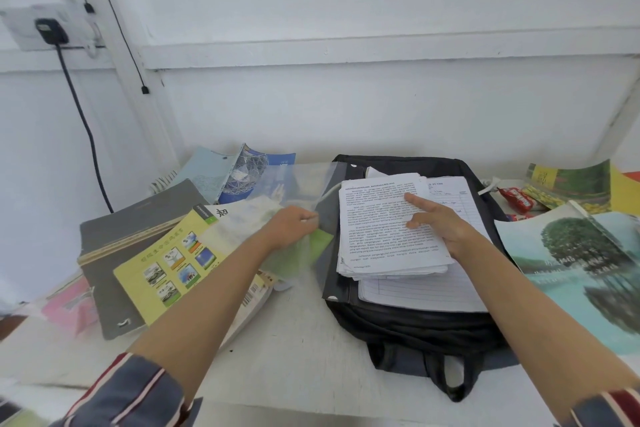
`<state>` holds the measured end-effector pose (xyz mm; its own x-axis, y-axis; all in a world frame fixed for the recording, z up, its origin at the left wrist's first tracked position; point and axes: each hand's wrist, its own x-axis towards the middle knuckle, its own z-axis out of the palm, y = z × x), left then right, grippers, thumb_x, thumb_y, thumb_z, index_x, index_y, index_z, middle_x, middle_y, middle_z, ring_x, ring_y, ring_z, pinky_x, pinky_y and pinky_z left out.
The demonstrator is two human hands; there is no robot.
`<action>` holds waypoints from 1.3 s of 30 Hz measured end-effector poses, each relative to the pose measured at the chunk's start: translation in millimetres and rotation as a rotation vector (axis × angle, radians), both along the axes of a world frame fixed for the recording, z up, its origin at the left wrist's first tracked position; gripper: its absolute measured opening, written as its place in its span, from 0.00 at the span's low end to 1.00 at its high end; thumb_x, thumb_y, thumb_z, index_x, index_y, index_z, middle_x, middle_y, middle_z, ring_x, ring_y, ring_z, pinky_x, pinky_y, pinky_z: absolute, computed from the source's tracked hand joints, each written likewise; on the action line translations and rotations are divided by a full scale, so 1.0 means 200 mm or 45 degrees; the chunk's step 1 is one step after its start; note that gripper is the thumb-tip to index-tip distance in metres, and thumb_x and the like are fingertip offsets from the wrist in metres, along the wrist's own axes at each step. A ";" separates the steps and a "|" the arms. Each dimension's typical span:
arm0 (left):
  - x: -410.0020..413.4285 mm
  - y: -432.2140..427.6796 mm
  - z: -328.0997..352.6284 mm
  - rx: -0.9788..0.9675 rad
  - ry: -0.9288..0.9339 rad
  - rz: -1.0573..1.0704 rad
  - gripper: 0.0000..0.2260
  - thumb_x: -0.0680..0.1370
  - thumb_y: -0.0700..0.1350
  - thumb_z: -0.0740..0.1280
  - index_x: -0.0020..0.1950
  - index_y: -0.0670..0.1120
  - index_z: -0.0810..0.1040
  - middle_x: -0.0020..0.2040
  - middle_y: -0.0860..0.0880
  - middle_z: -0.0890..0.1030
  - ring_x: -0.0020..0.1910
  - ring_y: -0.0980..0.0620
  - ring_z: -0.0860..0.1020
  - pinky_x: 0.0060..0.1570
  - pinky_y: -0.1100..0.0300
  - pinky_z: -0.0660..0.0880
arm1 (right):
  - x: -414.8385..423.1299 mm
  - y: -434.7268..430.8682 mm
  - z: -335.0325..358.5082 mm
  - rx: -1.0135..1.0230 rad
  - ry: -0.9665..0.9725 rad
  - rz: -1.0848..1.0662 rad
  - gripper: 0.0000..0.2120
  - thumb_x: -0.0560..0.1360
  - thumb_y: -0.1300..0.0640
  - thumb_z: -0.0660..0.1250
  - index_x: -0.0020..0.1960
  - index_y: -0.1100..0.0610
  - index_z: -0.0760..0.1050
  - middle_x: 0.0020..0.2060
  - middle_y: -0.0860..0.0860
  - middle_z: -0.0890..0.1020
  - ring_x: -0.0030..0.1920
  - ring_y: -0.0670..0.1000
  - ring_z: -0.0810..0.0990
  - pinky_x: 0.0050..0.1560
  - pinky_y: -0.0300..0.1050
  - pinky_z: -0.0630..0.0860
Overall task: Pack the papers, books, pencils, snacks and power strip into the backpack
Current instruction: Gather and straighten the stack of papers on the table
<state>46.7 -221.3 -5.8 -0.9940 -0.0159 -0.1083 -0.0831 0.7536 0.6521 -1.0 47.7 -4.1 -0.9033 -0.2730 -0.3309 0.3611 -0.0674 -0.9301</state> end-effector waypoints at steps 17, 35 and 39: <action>0.04 -0.05 0.08 0.134 -0.030 -0.093 0.32 0.72 0.57 0.70 0.73 0.49 0.66 0.72 0.51 0.68 0.68 0.49 0.68 0.68 0.53 0.64 | 0.01 -0.38 -0.03 0.012 0.129 -0.009 0.32 0.71 0.75 0.62 0.70 0.53 0.68 0.64 0.55 0.74 0.59 0.58 0.76 0.51 0.47 0.78; -0.06 -0.26 0.15 -0.056 0.190 0.188 0.27 0.79 0.52 0.62 0.75 0.48 0.58 0.74 0.47 0.63 0.72 0.46 0.63 0.67 0.53 0.61 | 0.09 -0.60 -0.09 -0.109 0.105 -0.123 0.36 0.78 0.72 0.54 0.75 0.43 0.45 0.60 0.53 0.72 0.57 0.57 0.74 0.53 0.55 0.75; -0.06 -0.45 0.12 0.026 -0.013 0.414 0.31 0.78 0.50 0.63 0.76 0.42 0.53 0.74 0.44 0.61 0.72 0.43 0.63 0.66 0.51 0.62 | 0.06 -0.62 -0.09 -0.187 0.019 -0.185 0.32 0.75 0.74 0.55 0.73 0.51 0.55 0.63 0.57 0.74 0.58 0.59 0.75 0.53 0.55 0.76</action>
